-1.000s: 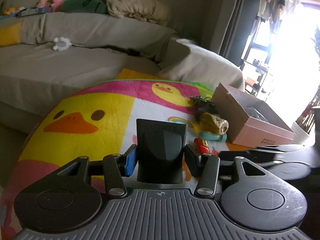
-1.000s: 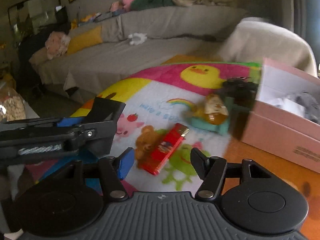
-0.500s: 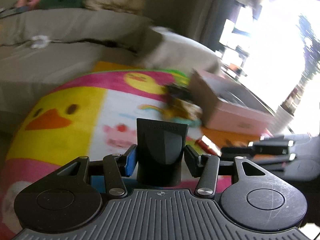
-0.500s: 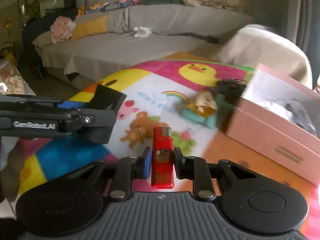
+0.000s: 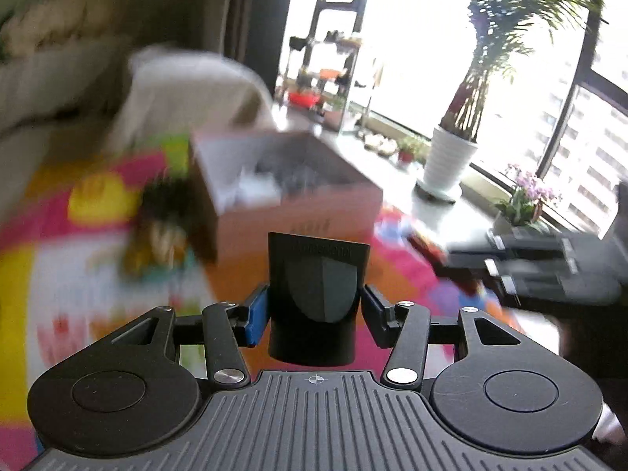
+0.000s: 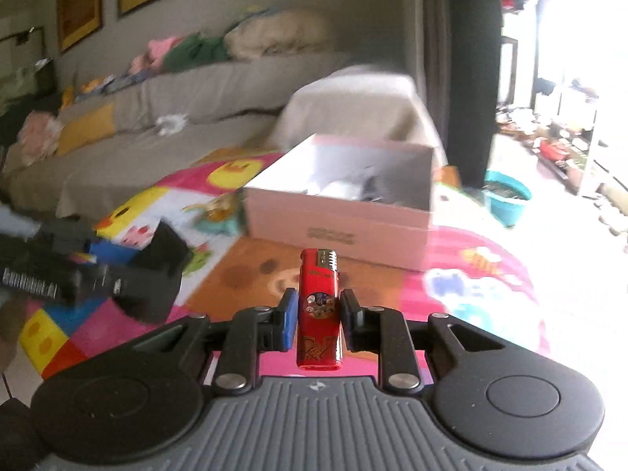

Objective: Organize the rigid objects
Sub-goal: 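Carry the black cup over the pink box and open the left gripper, then lower the red lighter into the pink box and open the right gripper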

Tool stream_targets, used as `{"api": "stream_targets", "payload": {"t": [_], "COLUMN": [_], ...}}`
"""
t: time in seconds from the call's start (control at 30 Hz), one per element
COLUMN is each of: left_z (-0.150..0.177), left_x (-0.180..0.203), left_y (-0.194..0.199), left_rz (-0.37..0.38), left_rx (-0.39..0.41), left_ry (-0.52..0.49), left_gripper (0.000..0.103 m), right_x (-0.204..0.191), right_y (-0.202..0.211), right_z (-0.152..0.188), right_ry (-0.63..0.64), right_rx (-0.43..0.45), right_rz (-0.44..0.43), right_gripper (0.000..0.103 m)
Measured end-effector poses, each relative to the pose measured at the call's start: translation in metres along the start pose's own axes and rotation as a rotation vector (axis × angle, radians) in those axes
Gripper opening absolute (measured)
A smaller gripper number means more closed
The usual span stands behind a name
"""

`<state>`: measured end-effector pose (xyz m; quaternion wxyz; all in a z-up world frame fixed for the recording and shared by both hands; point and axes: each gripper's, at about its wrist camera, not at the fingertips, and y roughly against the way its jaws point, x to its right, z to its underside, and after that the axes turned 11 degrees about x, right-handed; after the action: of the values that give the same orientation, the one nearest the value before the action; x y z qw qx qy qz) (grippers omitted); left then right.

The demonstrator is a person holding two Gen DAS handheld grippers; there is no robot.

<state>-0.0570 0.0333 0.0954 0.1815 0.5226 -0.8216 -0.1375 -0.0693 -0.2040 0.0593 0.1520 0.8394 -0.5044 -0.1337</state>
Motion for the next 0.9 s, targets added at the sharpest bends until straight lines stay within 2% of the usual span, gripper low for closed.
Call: {"api": "stream_targets", "payload": {"t": [0.13,0.27,0.33,0.4,0.47,0.57,0.67,0.8,0.9], "left_z": [-0.051,-0.095,-0.108,-0.113,-0.112,-0.103,-0.087,-0.060,-0.027], "left_x": [-0.003,-0.020,-0.027,-0.040,-0.050,-0.057,-0.053,-0.042,-0.033], "left_y": [-0.033,-0.089,-0.123,-0.154,-0.167,-0.159,-0.131,-0.090,-0.053], "left_rz": [-0.057,-0.096,-0.111,-0.173,-0.174,-0.165,-0.173,-0.160,-0.125], "left_rx": [0.081,0.103,0.080,0.031,0.000,0.029,0.075,0.067,0.061], "left_ry": [-0.026,0.004,-0.001,0.044,0.097,0.140,0.141,0.155,0.147], "left_gripper": [0.055,0.055,0.056,0.052,0.052,0.052,0.052,0.052,0.052], "right_x": [0.020,0.036,0.041,0.045,0.049,0.057,0.064,0.066,0.064], "right_y": [0.016,0.014,0.011,0.007,0.006,0.006,0.002,-0.005,-0.010], "right_z": [0.006,0.015,0.020,0.023,0.028,0.035,0.038,0.035,0.028], "right_ry": [-0.049,-0.117,-0.138,-0.153,-0.167,-0.192,-0.204,-0.209,-0.203], "right_rx": [0.057,0.073,0.078,0.082,0.083,0.077,0.069,0.066,0.064], "right_rz": [0.026,0.039,0.039,0.039,0.041,0.044,0.052,0.047,0.035], "right_gripper": [0.023,0.023,0.023,0.023,0.023,0.023,0.023,0.023,0.023]}}
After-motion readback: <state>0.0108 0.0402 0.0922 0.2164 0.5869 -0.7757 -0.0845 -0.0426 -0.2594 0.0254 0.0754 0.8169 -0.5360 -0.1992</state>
